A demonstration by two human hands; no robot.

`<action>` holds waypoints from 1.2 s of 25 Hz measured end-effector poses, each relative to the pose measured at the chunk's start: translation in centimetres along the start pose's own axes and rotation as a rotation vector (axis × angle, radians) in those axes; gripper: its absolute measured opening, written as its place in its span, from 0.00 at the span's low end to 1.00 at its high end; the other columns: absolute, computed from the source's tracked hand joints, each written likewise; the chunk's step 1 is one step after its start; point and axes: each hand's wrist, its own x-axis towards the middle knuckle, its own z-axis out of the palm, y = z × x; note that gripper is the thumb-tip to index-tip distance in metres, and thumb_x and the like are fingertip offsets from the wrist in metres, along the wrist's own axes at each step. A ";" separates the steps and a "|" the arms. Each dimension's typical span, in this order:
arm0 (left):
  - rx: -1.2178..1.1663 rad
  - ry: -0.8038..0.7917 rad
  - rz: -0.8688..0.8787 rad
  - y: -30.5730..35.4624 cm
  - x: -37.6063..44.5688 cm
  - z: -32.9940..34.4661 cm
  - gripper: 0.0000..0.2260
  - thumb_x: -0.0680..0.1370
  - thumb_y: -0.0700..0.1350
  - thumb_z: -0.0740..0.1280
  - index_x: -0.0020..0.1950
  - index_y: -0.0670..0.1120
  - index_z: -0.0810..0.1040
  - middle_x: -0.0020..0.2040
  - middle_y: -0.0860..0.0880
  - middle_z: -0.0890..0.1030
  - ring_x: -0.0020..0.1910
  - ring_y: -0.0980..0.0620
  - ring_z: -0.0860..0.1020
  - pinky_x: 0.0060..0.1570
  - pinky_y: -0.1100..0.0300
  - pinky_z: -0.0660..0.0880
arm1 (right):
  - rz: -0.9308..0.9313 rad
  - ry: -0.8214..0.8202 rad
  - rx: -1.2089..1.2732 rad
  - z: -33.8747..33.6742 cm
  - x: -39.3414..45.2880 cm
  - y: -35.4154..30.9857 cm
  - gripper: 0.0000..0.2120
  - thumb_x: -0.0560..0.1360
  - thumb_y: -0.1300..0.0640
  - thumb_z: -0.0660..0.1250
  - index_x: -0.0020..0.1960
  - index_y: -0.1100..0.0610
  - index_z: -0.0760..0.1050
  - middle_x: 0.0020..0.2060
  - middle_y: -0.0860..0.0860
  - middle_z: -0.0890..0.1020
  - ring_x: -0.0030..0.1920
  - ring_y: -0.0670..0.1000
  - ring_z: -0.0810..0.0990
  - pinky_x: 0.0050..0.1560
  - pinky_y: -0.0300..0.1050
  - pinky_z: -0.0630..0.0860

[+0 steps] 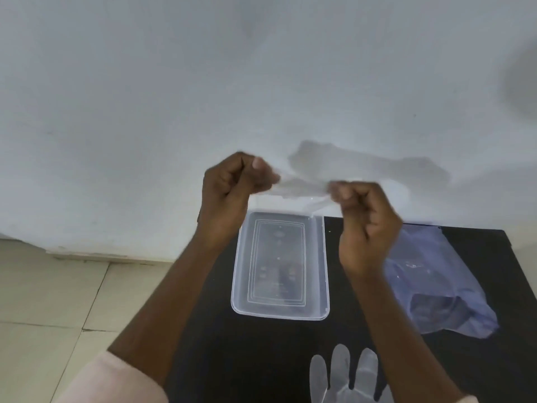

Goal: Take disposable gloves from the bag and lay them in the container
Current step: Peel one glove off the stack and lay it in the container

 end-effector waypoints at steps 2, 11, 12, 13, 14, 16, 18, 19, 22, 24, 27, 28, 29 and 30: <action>-0.001 -0.032 -0.149 -3.4 -2.7 -0.9 0.11 0.81 0.44 0.63 0.41 0.43 0.81 0.37 0.45 0.84 0.44 0.46 0.84 0.48 0.52 0.80 | 0.114 -0.068 -0.078 -0.3 -3.6 2.5 0.05 0.78 0.60 0.64 0.47 0.57 0.79 0.41 0.49 0.85 0.43 0.46 0.83 0.43 0.39 0.77; 0.638 -0.245 -0.168 -10.4 -8.1 -3.0 0.13 0.80 0.52 0.63 0.43 0.47 0.81 0.37 0.54 0.83 0.33 0.58 0.79 0.35 0.63 0.73 | 0.175 -0.352 -0.366 -1.0 -10.7 9.2 0.14 0.78 0.51 0.61 0.49 0.60 0.80 0.43 0.54 0.85 0.48 0.40 0.79 0.51 0.23 0.71; 0.705 -0.286 -0.138 -10.5 -8.2 -2.9 0.13 0.80 0.53 0.61 0.44 0.46 0.80 0.37 0.52 0.83 0.33 0.56 0.79 0.34 0.61 0.74 | 0.153 -0.387 -0.413 -1.1 -10.8 9.4 0.13 0.78 0.52 0.61 0.49 0.60 0.80 0.43 0.55 0.85 0.46 0.43 0.80 0.50 0.22 0.70; 0.769 -0.334 -0.112 -10.5 -8.4 -2.8 0.14 0.80 0.53 0.60 0.46 0.46 0.79 0.37 0.50 0.83 0.33 0.54 0.79 0.35 0.57 0.76 | 0.126 -0.418 -0.460 -1.1 -10.9 9.5 0.13 0.79 0.52 0.61 0.49 0.60 0.79 0.42 0.55 0.85 0.43 0.46 0.82 0.50 0.23 0.70; 0.827 -0.385 -0.085 -10.5 -8.5 -2.8 0.15 0.81 0.54 0.59 0.46 0.45 0.79 0.37 0.48 0.83 0.33 0.52 0.79 0.36 0.55 0.78 | 0.099 -0.451 -0.501 -1.2 -10.9 9.5 0.16 0.80 0.50 0.59 0.49 0.60 0.79 0.42 0.56 0.85 0.41 0.49 0.83 0.50 0.25 0.69; 0.905 -0.476 -0.039 -10.3 -8.8 -2.7 0.17 0.81 0.54 0.57 0.46 0.44 0.78 0.37 0.47 0.82 0.33 0.50 0.78 0.37 0.55 0.77 | 0.069 -0.535 -0.548 -1.5 -10.9 9.4 0.23 0.80 0.45 0.53 0.49 0.60 0.79 0.42 0.56 0.85 0.40 0.53 0.84 0.50 0.29 0.69; 0.951 -0.574 0.004 -10.2 -9.1 -2.8 0.15 0.81 0.53 0.58 0.46 0.45 0.78 0.38 0.47 0.82 0.35 0.50 0.79 0.43 0.54 0.78 | 0.063 -0.639 -0.590 -1.7 -10.8 9.1 0.21 0.81 0.46 0.55 0.50 0.60 0.79 0.44 0.56 0.85 0.40 0.55 0.84 0.51 0.33 0.72; 0.993 -0.639 0.019 -10.3 -9.2 -2.8 0.14 0.81 0.52 0.59 0.47 0.45 0.79 0.40 0.47 0.83 0.38 0.49 0.80 0.50 0.53 0.77 | 0.071 -0.705 -0.616 -1.9 -10.8 8.9 0.18 0.80 0.48 0.57 0.50 0.60 0.79 0.44 0.56 0.85 0.41 0.55 0.84 0.51 0.37 0.76; 1.209 -0.874 0.002 -10.6 -9.3 -2.7 0.14 0.81 0.52 0.59 0.56 0.48 0.81 0.55 0.49 0.84 0.59 0.50 0.79 0.73 0.52 0.61 | 0.114 -0.971 -0.714 -2.1 -10.3 8.3 0.14 0.79 0.50 0.58 0.52 0.57 0.78 0.46 0.54 0.84 0.43 0.53 0.82 0.54 0.48 0.80; 1.287 -0.971 -0.005 -10.7 -9.4 -2.7 0.14 0.81 0.54 0.59 0.59 0.51 0.80 0.61 0.51 0.82 0.68 0.51 0.73 0.75 0.52 0.54 | 0.107 -1.103 -0.782 -2.1 -10.0 7.9 0.13 0.80 0.50 0.58 0.53 0.55 0.78 0.46 0.53 0.84 0.43 0.52 0.81 0.58 0.48 0.78; 1.322 -1.056 0.016 -10.6 -9.2 -2.9 0.14 0.80 0.54 0.61 0.60 0.52 0.80 0.64 0.52 0.81 0.70 0.50 0.70 0.75 0.51 0.51 | 0.055 -1.247 -0.886 -1.8 -9.6 7.6 0.12 0.80 0.51 0.58 0.54 0.54 0.77 0.46 0.52 0.84 0.44 0.52 0.81 0.62 0.51 0.74; 1.332 -1.085 0.011 -10.5 -9.2 -3.0 0.14 0.80 0.55 0.61 0.61 0.53 0.80 0.64 0.52 0.80 0.71 0.49 0.69 0.75 0.50 0.50 | 0.055 -1.312 -0.927 -1.7 -9.6 7.5 0.11 0.80 0.51 0.59 0.56 0.54 0.77 0.48 0.53 0.84 0.46 0.52 0.81 0.65 0.53 0.71; 1.344 -1.115 -0.004 -10.5 -9.2 -3.0 0.14 0.80 0.55 0.60 0.61 0.53 0.80 0.65 0.52 0.79 0.71 0.49 0.69 0.75 0.49 0.49 | 0.062 -1.384 -0.967 -1.6 -9.5 7.5 0.11 0.79 0.51 0.60 0.58 0.53 0.76 0.50 0.53 0.83 0.50 0.53 0.80 0.68 0.55 0.67; 1.356 -1.149 -0.021 -10.5 -9.2 -3.1 0.15 0.80 0.57 0.59 0.61 0.53 0.80 0.66 0.52 0.79 0.72 0.49 0.68 0.75 0.47 0.47 | 0.066 -1.455 -1.005 -1.6 -9.4 7.5 0.12 0.79 0.52 0.61 0.61 0.52 0.75 0.53 0.53 0.83 0.54 0.54 0.79 0.71 0.57 0.63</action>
